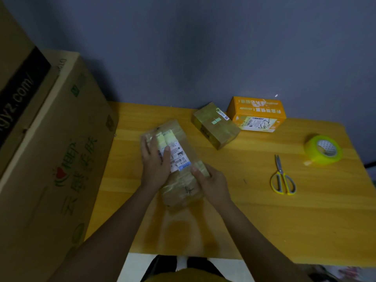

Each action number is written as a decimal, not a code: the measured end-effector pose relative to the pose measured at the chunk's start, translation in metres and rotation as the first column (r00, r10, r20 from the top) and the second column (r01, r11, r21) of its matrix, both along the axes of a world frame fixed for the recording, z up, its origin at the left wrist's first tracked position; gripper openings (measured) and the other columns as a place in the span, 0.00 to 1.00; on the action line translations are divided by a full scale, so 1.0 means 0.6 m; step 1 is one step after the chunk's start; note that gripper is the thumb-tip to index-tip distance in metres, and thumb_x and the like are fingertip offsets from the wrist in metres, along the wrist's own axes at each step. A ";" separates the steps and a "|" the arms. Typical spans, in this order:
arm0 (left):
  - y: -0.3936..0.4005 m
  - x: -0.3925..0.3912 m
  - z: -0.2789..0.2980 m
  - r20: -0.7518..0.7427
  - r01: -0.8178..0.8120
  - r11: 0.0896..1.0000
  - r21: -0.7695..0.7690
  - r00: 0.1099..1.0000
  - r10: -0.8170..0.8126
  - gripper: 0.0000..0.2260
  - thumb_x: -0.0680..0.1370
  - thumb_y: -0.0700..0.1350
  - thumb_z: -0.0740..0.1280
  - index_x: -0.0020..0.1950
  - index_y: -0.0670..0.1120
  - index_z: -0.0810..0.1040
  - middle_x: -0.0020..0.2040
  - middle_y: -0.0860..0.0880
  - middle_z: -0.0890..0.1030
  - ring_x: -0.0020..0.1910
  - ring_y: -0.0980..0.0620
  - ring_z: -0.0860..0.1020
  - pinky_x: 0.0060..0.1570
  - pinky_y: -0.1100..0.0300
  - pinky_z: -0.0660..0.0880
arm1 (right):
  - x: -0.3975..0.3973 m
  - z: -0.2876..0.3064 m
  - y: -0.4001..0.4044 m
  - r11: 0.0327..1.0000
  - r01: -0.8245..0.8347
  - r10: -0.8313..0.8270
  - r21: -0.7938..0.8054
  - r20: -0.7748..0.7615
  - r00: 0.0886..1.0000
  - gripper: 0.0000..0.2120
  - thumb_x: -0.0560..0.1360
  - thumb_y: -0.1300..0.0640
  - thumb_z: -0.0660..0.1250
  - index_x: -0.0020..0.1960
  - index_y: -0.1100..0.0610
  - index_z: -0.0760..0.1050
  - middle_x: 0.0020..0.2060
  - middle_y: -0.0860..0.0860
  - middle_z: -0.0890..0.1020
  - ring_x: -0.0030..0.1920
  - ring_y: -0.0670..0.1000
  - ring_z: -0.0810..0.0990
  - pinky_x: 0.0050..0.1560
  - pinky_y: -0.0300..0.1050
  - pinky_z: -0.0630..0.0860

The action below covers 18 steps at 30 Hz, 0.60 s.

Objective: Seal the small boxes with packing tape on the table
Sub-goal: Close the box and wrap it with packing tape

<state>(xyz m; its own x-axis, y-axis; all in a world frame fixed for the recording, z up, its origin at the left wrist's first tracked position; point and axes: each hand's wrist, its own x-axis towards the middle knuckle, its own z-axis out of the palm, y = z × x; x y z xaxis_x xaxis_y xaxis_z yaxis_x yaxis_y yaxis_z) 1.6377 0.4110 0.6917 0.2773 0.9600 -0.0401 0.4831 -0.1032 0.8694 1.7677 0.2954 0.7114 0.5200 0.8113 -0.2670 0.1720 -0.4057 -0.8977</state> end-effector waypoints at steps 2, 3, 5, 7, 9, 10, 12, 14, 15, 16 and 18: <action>-0.004 0.007 -0.014 0.026 0.084 0.994 -0.065 0.996 -0.082 0.28 0.82 0.56 0.53 0.79 0.52 0.49 0.79 0.51 0.41 0.77 0.49 0.49 0.71 0.50 0.62 | -0.001 -0.005 -0.018 0.995 -0.014 -0.024 0.097 0.381 0.924 0.24 0.77 0.40 0.64 0.68 0.52 0.73 0.46 0.47 0.82 0.44 0.49 0.81 0.39 0.35 0.74; -0.012 0.010 -0.025 -0.077 0.108 0.985 -0.138 0.990 -0.119 0.26 0.83 0.55 0.52 0.79 0.51 0.50 0.79 0.49 0.42 0.78 0.47 0.47 0.73 0.48 0.57 | -0.006 -0.015 -0.026 0.989 -0.100 0.025 0.109 0.543 0.839 0.21 0.79 0.44 0.62 0.68 0.54 0.73 0.51 0.51 0.82 0.49 0.52 0.80 0.43 0.37 0.74; -0.029 0.011 -0.039 -0.310 0.110 0.950 -0.292 0.929 -0.203 0.23 0.84 0.54 0.47 0.78 0.47 0.57 0.80 0.48 0.46 0.78 0.45 0.42 0.75 0.43 0.47 | -0.030 -0.053 -0.041 0.939 -0.343 0.223 0.026 0.712 0.665 0.19 0.81 0.49 0.57 0.66 0.57 0.74 0.59 0.55 0.81 0.62 0.57 0.77 0.57 0.48 0.77; -0.037 0.007 -0.037 -0.303 0.073 0.923 -0.377 0.932 -0.198 0.24 0.84 0.55 0.45 0.78 0.48 0.54 0.80 0.51 0.46 0.78 0.48 0.39 0.75 0.46 0.43 | -0.052 -0.095 -0.063 0.869 -0.489 0.378 -0.074 0.738 0.559 0.19 0.82 0.48 0.55 0.62 0.56 0.78 0.60 0.54 0.81 0.69 0.57 0.71 0.67 0.53 0.70; -0.036 0.005 -0.039 -0.268 0.130 0.943 -0.307 0.939 -0.216 0.24 0.84 0.53 0.47 0.79 0.49 0.48 0.79 0.51 0.43 0.77 0.49 0.38 0.75 0.51 0.42 | -0.044 -0.110 -0.080 0.840 -0.542 0.382 -0.016 0.727 0.571 0.16 0.79 0.52 0.59 0.60 0.56 0.80 0.62 0.53 0.80 0.71 0.55 0.69 0.69 0.50 0.66; -0.035 0.009 -0.038 -0.305 0.209 0.952 -0.222 0.913 -0.271 0.24 0.84 0.52 0.48 0.79 0.49 0.48 0.79 0.51 0.42 0.77 0.49 0.37 0.75 0.51 0.41 | -0.033 -0.105 -0.083 0.848 -0.527 0.352 0.047 0.694 0.628 0.16 0.78 0.55 0.60 0.62 0.57 0.79 0.64 0.53 0.78 0.70 0.54 0.70 0.68 0.49 0.69; -0.029 0.027 -0.042 -0.400 0.350 0.933 -0.081 0.846 -0.352 0.23 0.84 0.52 0.47 0.79 0.51 0.50 0.79 0.51 0.41 0.77 0.50 0.36 0.73 0.51 0.36 | 0.003 -0.096 -0.074 0.879 -0.462 0.295 0.115 0.630 0.718 0.19 0.79 0.55 0.58 0.67 0.58 0.75 0.68 0.54 0.74 0.67 0.52 0.73 0.64 0.48 0.73; -0.024 0.059 -0.051 -0.444 0.406 0.912 -0.055 0.809 -0.387 0.23 0.84 0.53 0.46 0.79 0.53 0.50 0.79 0.53 0.41 0.76 0.53 0.35 0.72 0.51 0.32 | 0.030 -0.092 -0.065 0.869 -0.494 0.364 0.024 0.646 0.671 0.22 0.81 0.53 0.54 0.72 0.60 0.69 0.73 0.55 0.68 0.72 0.51 0.66 0.72 0.47 0.64; -0.022 0.073 -0.058 -0.461 0.417 0.907 -0.054 0.796 -0.393 0.23 0.84 0.54 0.45 0.79 0.53 0.49 0.79 0.54 0.41 0.76 0.54 0.34 0.71 0.50 0.32 | 0.032 -0.095 -0.062 0.830 -0.554 0.438 -0.057 0.681 0.586 0.23 0.82 0.51 0.52 0.74 0.59 0.64 0.75 0.54 0.64 0.75 0.49 0.60 0.75 0.46 0.56; -0.020 0.084 -0.065 -0.493 0.426 0.904 -0.040 0.778 -0.389 0.23 0.84 0.55 0.44 0.79 0.54 0.48 0.79 0.55 0.41 0.76 0.55 0.34 0.71 0.50 0.32 | 0.033 -0.101 -0.061 0.783 -0.607 0.507 -0.135 0.705 0.496 0.24 0.83 0.49 0.50 0.76 0.59 0.61 0.76 0.54 0.62 0.77 0.49 0.56 0.77 0.47 0.50; -0.018 0.090 -0.083 -0.562 0.433 0.901 0.021 0.751 -0.347 0.24 0.83 0.57 0.43 0.79 0.54 0.48 0.79 0.54 0.42 0.76 0.56 0.35 0.72 0.50 0.33 | 0.055 -0.116 -0.064 0.723 -0.636 0.588 -0.271 0.725 0.359 0.25 0.84 0.47 0.45 0.76 0.58 0.62 0.75 0.53 0.64 0.77 0.49 0.57 0.76 0.50 0.50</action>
<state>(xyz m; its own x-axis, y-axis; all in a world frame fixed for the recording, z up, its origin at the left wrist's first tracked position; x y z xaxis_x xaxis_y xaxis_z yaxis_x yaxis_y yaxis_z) 1.6919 0.4003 0.6422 0.6034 0.7794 -0.1689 0.7522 -0.4859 0.4451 1.8007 0.2568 0.6420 -0.1470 0.9891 -0.0118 0.9331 0.1347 -0.3333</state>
